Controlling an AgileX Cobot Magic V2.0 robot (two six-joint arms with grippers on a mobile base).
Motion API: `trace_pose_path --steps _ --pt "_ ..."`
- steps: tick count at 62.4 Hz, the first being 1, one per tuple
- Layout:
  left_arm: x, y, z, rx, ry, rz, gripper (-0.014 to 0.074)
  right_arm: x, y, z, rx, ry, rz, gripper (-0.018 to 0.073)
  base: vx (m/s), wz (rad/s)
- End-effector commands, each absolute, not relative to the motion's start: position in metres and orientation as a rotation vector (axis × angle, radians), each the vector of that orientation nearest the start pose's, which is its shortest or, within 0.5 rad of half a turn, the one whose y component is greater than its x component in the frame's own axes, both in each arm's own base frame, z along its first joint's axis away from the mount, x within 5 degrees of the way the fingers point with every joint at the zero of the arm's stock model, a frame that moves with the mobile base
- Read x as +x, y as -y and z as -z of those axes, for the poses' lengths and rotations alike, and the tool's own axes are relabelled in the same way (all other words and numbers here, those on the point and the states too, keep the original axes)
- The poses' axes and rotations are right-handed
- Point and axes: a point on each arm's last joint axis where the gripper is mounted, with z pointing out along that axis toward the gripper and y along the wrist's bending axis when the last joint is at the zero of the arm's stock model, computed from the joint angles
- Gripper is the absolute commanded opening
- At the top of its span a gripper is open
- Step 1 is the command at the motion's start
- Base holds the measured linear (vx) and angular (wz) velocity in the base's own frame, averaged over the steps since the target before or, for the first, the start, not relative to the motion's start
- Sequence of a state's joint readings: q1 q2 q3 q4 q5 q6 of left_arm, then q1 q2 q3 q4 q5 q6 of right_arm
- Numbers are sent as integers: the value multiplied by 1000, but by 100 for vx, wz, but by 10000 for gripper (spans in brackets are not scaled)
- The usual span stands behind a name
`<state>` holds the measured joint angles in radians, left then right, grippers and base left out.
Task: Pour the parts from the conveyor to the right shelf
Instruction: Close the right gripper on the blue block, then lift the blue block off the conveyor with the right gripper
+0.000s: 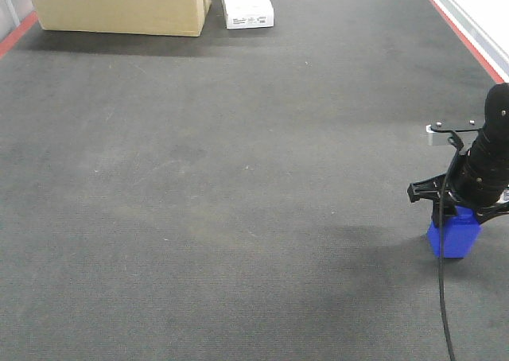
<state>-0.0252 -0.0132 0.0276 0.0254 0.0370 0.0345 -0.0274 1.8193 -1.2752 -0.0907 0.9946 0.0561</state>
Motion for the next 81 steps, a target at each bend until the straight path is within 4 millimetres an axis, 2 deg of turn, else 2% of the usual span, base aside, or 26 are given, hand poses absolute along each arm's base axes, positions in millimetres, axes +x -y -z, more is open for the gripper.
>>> trace_pose_path --steps 1,9,19,48,67,81 --pt "56 2 -198 60 -1477 -23 -6 355 17 -228 45 -2933 125 140 0 0" --pt "56 2 -198 60 -1477 -23 -6 353 17 -236 44 -2897 122 -17 0 0" --pt "56 2 -198 60 -1477 -23 -6 334 15 -265 42 -2739 100 -10 0 0" --pt "56 2 -198 60 -1477 -23 -6 212 2 -316 -47 -2258 -6 -9 0 0" --pt "56 2 -198 60 -1477 -23 -6 137 -3 -317 -109 -2038 -2 -9 0 0" --pt "56 2 -198 60 -1477 -23 -6 86 -6 -298 -61 -1873 -49 -9 0 0"
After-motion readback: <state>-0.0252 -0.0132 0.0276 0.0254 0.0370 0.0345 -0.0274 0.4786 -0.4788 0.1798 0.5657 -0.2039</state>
